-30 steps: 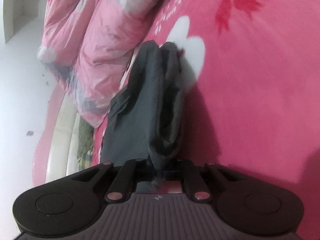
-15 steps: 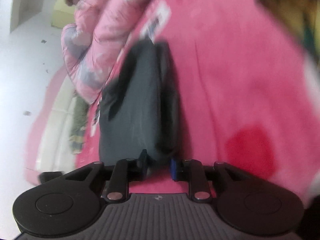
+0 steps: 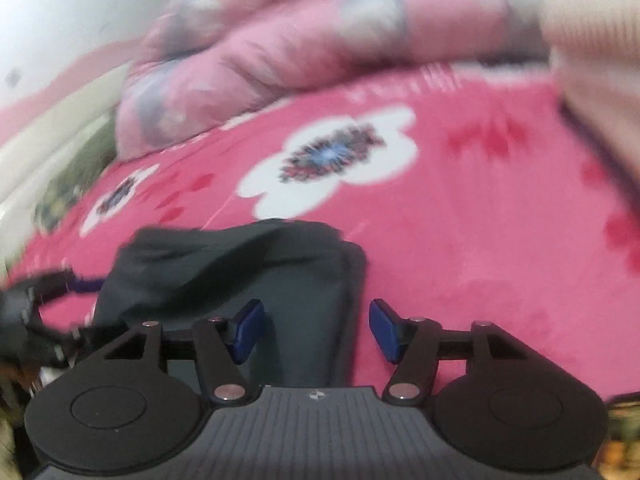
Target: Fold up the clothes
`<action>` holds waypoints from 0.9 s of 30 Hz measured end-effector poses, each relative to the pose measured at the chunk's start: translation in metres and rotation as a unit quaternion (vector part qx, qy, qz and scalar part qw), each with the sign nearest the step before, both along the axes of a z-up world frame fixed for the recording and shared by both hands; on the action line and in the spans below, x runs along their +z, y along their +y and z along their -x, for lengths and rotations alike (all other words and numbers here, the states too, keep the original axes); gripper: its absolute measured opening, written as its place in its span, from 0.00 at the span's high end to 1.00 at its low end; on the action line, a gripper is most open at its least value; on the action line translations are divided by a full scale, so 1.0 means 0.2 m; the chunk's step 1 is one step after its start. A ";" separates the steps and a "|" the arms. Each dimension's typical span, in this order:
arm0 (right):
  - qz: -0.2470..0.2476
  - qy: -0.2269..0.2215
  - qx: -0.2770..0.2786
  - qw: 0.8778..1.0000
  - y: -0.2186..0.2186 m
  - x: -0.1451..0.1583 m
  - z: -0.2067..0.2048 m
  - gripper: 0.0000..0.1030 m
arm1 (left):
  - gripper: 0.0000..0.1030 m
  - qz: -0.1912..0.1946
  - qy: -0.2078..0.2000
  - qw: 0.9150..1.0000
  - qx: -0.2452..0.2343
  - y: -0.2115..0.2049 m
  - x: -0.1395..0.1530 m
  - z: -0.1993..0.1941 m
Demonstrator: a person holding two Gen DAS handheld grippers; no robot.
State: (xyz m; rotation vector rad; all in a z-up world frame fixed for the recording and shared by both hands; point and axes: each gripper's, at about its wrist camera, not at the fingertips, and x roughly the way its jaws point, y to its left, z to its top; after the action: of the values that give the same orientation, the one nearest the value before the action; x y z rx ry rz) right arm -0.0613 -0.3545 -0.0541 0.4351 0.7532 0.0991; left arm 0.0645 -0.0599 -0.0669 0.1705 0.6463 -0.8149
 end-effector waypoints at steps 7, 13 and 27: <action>-0.143 -0.037 0.005 0.989 -0.12 -0.12 -0.08 0.72 | 0.60 0.146 0.094 0.984 0.029 0.14 -0.02 -0.16; -0.170 -0.073 -0.012 0.983 -0.13 -0.10 -0.07 0.95 | 0.92 0.230 0.141 0.963 0.024 0.21 -0.02 -0.21; -0.208 -0.052 -0.048 0.976 -0.16 -0.23 -0.24 0.93 | 0.73 0.236 0.215 0.945 0.067 0.23 -0.18 -0.45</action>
State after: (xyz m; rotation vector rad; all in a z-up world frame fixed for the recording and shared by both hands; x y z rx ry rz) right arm -0.0128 -0.3873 -0.1003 0.8577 0.6049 0.1892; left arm 0.1548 -0.0146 -0.1035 -0.4973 0.8403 -0.8585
